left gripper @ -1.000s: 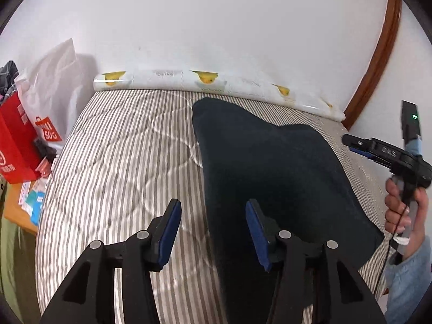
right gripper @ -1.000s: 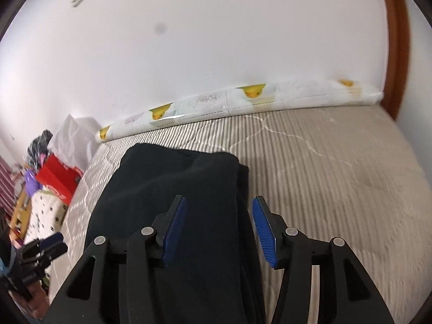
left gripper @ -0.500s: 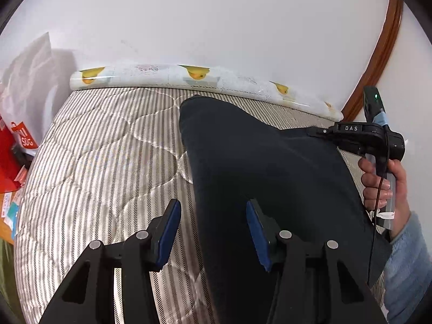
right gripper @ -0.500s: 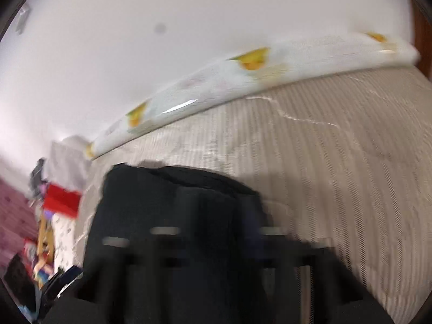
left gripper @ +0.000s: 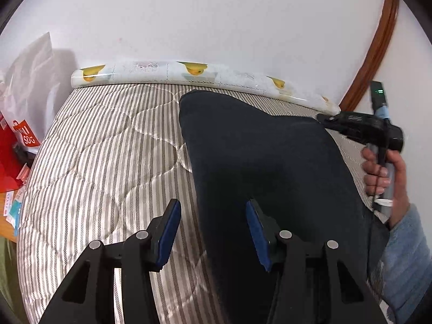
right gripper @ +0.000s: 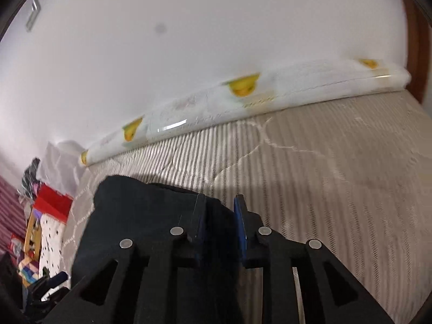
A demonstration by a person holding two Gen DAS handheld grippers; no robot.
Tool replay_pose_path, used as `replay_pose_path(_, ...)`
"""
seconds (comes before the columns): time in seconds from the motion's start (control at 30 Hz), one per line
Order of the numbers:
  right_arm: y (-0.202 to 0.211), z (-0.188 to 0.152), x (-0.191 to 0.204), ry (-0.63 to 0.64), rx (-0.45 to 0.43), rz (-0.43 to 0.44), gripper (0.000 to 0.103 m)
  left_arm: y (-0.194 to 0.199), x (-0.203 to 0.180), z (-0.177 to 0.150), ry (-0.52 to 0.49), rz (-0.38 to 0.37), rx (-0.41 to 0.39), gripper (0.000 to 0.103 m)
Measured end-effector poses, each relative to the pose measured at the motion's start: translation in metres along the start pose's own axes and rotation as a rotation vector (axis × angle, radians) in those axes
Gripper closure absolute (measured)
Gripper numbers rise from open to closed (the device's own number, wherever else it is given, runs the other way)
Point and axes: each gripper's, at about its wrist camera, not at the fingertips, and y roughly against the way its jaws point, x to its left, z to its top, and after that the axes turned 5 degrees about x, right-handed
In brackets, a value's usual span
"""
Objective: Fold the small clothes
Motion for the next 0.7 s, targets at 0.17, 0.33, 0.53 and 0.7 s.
replay_pose_path(0.17, 0.039, -0.047, -0.002, 0.047, 0.052, 0.002, 0.063, 0.008, -0.002, -0.015, 0.011, -0.015, 0.002, 0.055)
replay_pose_path(0.33, 0.056, -0.100, -0.003, 0.066, 0.114, 0.069, 0.063, 0.017, -0.007, -0.030, 0.021, -0.036, 0.008, 0.055)
replay_pose_path(0.53, 0.063, -0.128, -0.006, 0.036, 0.125, 0.103, 0.066, 0.028, -0.016, -0.045, 0.017, -0.037, 0.018, 0.055)
replay_pose_path(0.7, 0.075, -0.135, 0.000, 0.088, 0.085, 0.131, 0.100, 0.032, -0.017, -0.055, 0.038, -0.031, 0.021, 0.055)
